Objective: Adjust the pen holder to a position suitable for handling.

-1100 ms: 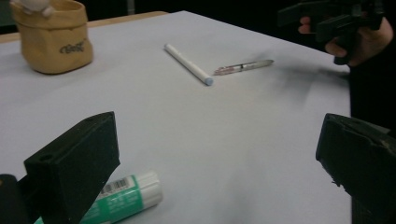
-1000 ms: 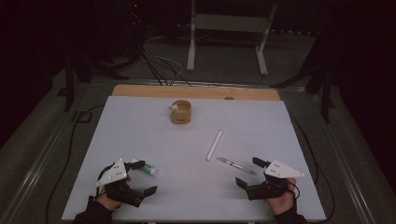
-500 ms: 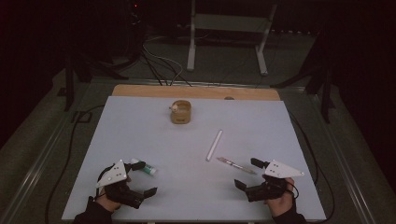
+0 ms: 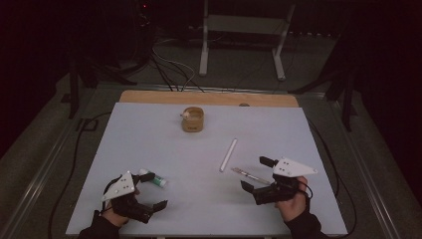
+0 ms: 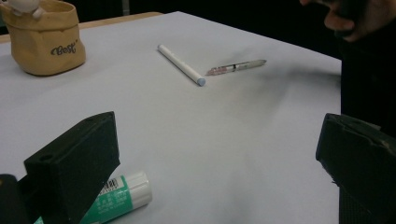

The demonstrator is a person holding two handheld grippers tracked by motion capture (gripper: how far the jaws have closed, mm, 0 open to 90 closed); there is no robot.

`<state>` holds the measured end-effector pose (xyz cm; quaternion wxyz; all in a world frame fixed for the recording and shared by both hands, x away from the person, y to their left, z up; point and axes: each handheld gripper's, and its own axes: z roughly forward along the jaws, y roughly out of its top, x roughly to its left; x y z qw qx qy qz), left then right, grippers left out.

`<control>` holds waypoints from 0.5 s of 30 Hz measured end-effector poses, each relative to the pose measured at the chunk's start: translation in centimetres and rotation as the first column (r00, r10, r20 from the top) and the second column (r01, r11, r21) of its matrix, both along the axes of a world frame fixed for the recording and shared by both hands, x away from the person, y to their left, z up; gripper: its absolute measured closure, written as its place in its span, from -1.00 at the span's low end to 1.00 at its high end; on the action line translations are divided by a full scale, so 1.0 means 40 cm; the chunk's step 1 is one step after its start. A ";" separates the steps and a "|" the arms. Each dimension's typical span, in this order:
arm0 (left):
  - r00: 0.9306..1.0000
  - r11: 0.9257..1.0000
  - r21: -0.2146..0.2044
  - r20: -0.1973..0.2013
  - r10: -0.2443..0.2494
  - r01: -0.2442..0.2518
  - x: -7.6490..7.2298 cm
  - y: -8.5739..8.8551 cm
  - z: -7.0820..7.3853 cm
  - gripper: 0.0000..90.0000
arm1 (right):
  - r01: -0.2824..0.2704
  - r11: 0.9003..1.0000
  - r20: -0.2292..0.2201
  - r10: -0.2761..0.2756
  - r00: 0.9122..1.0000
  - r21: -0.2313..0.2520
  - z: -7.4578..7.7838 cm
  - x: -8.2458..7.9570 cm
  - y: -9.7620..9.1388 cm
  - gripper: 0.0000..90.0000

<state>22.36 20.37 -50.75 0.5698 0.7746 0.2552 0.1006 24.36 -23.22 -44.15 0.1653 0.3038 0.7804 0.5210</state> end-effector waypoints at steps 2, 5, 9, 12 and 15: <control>1.000 1.000 0.000 -0.001 -0.003 0.003 0.001 0.000 0.000 -1.00 | -0.007 1.000 0.006 0.007 1.000 0.017 0.021 0.020 0.012 -1.00; 1.000 1.000 -0.001 -0.003 -0.003 0.003 0.001 0.000 -0.001 -1.00 | -0.005 0.999 0.020 0.005 1.000 0.036 0.053 0.049 0.028 -1.00; 1.000 1.000 -0.004 -0.002 -0.003 0.003 0.002 0.002 -0.001 -1.00 | -0.002 0.999 0.024 0.001 1.000 0.042 0.086 0.089 0.053 -1.00; 1.000 1.000 -0.004 -0.002 -0.003 0.003 0.002 0.002 -0.001 -1.00 | 0.000 1.000 0.028 -0.001 1.000 0.029 0.098 0.108 0.067 -1.00; 1.000 1.000 -0.005 -0.004 -0.003 0.003 0.003 0.002 -0.001 -1.00 | 0.000 0.999 0.002 0.000 1.000 0.052 0.108 0.155 0.089 -1.00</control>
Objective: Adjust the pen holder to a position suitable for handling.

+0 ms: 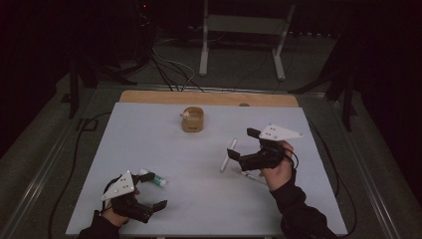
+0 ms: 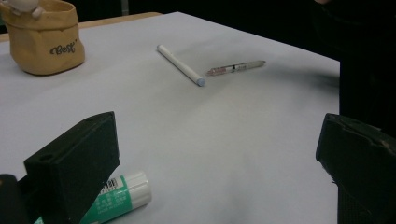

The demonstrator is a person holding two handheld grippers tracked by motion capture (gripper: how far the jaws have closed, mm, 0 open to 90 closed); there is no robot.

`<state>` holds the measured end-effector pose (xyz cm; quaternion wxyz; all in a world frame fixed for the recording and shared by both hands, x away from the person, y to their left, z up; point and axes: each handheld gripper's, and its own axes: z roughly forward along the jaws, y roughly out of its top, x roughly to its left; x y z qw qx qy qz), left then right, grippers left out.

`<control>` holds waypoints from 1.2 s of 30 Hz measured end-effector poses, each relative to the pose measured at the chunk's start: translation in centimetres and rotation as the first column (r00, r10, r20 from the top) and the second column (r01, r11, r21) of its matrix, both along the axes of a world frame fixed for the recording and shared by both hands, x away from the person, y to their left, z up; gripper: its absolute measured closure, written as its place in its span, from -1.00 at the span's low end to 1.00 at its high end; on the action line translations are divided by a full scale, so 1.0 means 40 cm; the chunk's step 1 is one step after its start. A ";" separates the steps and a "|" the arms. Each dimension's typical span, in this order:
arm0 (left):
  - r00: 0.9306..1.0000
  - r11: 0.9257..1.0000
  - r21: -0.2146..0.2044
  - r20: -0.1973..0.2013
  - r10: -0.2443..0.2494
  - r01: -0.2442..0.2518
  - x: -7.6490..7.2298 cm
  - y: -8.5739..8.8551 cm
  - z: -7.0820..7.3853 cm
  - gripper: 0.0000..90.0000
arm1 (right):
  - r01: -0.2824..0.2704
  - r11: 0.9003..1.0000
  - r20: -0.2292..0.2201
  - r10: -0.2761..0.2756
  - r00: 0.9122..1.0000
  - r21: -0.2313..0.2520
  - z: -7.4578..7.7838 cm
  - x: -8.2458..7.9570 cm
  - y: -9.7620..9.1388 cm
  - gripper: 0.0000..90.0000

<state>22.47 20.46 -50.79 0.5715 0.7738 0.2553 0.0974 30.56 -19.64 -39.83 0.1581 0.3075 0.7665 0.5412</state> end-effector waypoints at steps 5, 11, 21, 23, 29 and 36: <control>1.000 1.000 -0.005 -0.004 0.001 -0.001 0.001 0.000 0.000 -1.00 | 0.013 1.000 -0.040 -0.013 0.999 0.007 0.001 0.052 0.034 -1.00; 1.000 1.000 -0.007 -0.006 0.000 0.000 0.001 0.000 0.000 -1.00 | 0.021 0.999 -0.041 -0.022 0.999 -0.025 0.002 0.101 0.088 -1.00; 1.000 1.000 -0.009 -0.009 -0.001 0.001 0.002 0.001 -0.001 -1.00 | 0.008 0.999 -0.092 -0.012 0.996 -0.046 -0.007 0.181 0.144 -1.00; 1.000 1.000 -0.009 -0.009 0.000 0.000 0.001 0.001 -0.001 -1.00 | 0.008 0.998 -0.095 -0.014 0.995 -0.061 -0.007 0.195 0.155 -1.00; 1.000 1.000 -0.009 -0.009 -0.002 0.002 0.002 0.001 -0.001 -1.00 | 0.035 0.997 -0.144 -0.045 0.989 -0.071 -0.013 0.236 0.184 -1.00; 1.000 1.000 -0.009 -0.009 -0.005 0.005 0.002 0.001 -0.001 -1.00 | 0.129 0.982 -0.175 -0.152 0.973 -0.135 -0.032 0.286 0.222 -1.00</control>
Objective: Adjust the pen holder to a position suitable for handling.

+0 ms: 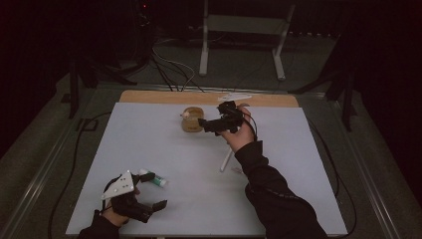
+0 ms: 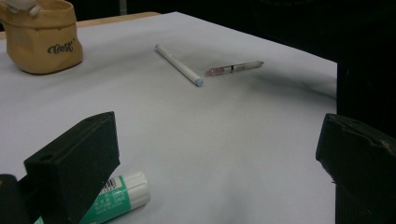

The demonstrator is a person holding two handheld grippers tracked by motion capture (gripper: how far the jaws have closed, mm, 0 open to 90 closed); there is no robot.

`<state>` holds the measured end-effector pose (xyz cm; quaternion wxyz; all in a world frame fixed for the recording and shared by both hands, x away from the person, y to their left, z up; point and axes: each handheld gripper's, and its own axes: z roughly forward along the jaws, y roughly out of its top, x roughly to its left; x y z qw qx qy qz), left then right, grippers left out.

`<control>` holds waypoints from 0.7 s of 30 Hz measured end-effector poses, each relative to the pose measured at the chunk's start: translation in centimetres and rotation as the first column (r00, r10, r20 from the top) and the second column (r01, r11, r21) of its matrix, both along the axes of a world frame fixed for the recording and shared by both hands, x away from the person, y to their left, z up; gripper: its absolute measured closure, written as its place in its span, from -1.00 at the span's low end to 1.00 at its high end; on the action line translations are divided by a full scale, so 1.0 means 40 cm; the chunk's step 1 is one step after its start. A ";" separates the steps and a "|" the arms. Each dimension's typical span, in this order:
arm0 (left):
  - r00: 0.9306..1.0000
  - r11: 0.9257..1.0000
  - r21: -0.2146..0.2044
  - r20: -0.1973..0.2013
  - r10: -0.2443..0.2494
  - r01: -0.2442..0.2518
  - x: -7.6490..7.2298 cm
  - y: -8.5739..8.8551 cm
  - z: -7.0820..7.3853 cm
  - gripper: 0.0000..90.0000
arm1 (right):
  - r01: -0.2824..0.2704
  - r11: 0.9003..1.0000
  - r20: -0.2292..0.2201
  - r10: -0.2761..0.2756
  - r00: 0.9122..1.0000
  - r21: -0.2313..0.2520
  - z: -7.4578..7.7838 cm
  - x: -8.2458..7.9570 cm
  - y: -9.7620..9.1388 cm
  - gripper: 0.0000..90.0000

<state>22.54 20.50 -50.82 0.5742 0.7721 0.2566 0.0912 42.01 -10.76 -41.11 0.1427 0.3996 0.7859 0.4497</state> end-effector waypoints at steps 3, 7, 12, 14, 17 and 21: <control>1.000 1.000 0.000 0.002 0.000 0.000 0.001 0.000 0.001 -1.00 | 0.043 0.999 -0.021 -0.043 0.999 -0.019 -0.008 0.020 0.011 -1.00; 1.000 1.000 -0.002 -0.001 0.001 -0.001 0.001 0.000 0.000 -1.00 | 0.078 0.997 -0.047 -0.079 0.996 -0.021 -0.019 0.043 0.023 -1.00; 1.000 1.000 0.000 -0.005 0.000 0.000 0.001 0.000 -0.001 -1.00 | 0.108 0.994 -0.080 -0.110 0.991 -0.030 -0.037 0.072 0.043 -0.89; 1.000 1.000 -0.005 -0.006 0.001 -0.001 0.001 0.000 -0.001 -1.00 | 0.128 0.991 -0.096 -0.131 0.987 -0.038 -0.041 0.082 0.049 -0.85; 1.000 1.000 0.000 -0.004 -0.001 0.001 0.000 -0.001 -0.001 -1.00 | 0.153 0.987 -0.119 -0.159 0.980 -0.056 -0.048 0.097 0.060 -0.68; 1.000 1.000 -0.004 -0.003 0.000 0.000 0.001 0.000 0.000 -1.00 | 0.165 0.984 -0.147 -0.173 0.974 -0.069 -0.059 0.115 0.068 -0.52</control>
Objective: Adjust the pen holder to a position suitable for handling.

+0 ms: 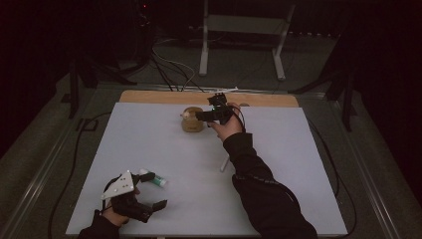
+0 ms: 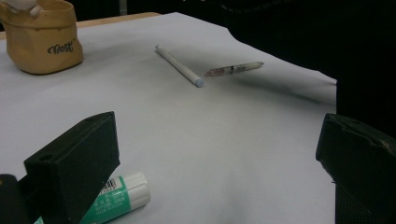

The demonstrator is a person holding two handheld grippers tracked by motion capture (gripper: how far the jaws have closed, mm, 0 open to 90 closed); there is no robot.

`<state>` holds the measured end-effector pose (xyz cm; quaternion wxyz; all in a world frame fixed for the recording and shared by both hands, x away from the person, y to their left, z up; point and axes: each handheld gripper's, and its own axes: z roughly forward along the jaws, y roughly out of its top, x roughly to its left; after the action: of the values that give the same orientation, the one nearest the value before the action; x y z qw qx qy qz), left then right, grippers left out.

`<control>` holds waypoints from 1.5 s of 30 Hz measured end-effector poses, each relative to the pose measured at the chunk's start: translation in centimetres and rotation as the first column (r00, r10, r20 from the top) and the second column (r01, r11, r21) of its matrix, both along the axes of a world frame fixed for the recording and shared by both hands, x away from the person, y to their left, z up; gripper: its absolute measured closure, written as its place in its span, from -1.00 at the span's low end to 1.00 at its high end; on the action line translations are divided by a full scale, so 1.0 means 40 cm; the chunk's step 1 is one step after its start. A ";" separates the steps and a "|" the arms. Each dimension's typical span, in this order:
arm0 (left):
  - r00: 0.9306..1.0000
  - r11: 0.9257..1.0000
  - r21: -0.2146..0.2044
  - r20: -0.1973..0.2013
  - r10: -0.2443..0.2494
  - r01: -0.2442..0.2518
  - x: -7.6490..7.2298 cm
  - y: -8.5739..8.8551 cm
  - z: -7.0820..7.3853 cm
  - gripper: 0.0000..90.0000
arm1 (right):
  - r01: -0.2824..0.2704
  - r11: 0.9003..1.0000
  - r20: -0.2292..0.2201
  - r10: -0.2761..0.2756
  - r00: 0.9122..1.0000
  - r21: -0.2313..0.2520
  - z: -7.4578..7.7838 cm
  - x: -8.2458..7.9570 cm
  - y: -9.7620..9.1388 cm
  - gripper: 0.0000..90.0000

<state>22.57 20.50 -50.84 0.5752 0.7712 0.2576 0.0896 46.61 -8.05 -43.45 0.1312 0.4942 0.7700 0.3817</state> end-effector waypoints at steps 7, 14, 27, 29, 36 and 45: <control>1.000 1.000 0.002 -0.001 -0.003 0.003 0.000 -0.001 0.000 -1.00 | 0.062 0.998 -0.044 -0.063 0.997 -0.031 -0.024 0.026 0.014 -0.05; 1.000 1.000 0.001 -0.002 -0.001 0.001 0.000 0.000 0.000 -1.00 | 0.096 0.995 -0.094 -0.097 0.991 -0.023 -0.044 0.055 0.036 0.19; 1.000 1.000 -0.002 -0.001 -0.005 0.005 0.000 -0.001 0.000 -1.00 | 0.205 0.972 -0.117 -0.218 0.969 -0.112 -0.087 0.086 0.093 0.60; 1.000 1.000 0.003 0.000 -0.010 0.010 -0.001 -0.003 -0.001 -1.00 | 0.219 0.969 -0.137 -0.234 0.963 -0.115 -0.091 0.092 0.099 0.68; 1.000 1.000 0.005 0.000 -0.012 0.012 0.001 -0.002 -0.002 -1.00 | 0.236 0.958 -0.156 -0.262 0.952 -0.166 -0.085 0.099 0.113 0.82; 1.000 1.000 0.001 -0.001 -0.012 0.012 0.002 -0.003 -0.001 -1.00 | 0.227 0.963 -0.160 -0.249 0.955 -0.145 -0.068 0.082 0.096 0.85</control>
<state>22.66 20.37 -50.89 0.5751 0.7732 0.2531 0.0856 49.88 -4.20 -46.19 0.1384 0.6061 0.7358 0.2687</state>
